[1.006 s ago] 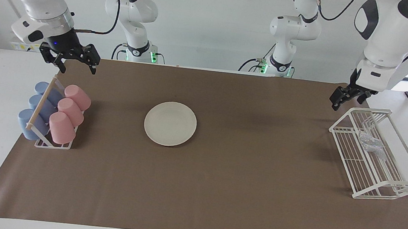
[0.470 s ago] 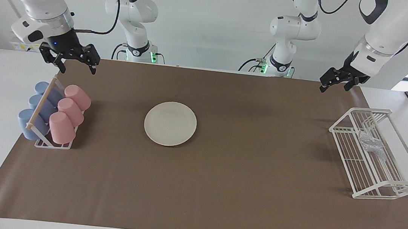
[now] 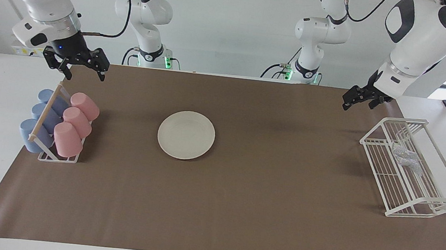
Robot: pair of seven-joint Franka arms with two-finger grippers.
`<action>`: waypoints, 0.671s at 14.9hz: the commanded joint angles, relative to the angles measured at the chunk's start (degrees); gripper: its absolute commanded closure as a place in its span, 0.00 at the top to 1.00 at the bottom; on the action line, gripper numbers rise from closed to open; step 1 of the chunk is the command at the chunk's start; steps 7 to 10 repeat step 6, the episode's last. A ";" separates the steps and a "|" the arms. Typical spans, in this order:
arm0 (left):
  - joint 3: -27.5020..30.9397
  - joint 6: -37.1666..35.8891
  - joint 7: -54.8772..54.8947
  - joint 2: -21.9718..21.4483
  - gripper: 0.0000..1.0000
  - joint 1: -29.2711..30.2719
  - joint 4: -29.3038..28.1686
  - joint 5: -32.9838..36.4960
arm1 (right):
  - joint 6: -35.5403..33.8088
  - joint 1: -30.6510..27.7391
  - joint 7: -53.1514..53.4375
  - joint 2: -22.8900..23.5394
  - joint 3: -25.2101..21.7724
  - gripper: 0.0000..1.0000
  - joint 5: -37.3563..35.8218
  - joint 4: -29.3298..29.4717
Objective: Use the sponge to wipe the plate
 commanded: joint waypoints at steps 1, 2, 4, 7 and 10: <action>-0.39 -0.38 0.60 -0.19 1.00 1.02 0.87 -0.30 | 0.17 0.06 1.22 0.58 0.41 1.00 -0.74 1.02; -0.39 -0.82 0.60 -0.11 1.00 1.02 1.39 -0.30 | 0.08 0.06 1.22 0.58 0.50 1.00 -0.74 1.02; -0.48 -1.26 0.60 -0.02 1.00 1.11 1.84 -0.47 | 0.00 -0.03 1.05 0.49 0.41 1.00 -0.74 1.02; -0.48 -1.18 0.60 -0.02 1.00 1.02 1.93 -0.47 | -0.09 -0.03 1.05 0.50 0.41 1.00 -0.74 0.93; -0.48 -1.18 0.60 -0.02 1.00 1.02 1.93 -0.47 | -0.09 -0.03 1.05 0.50 0.41 1.00 -0.74 0.93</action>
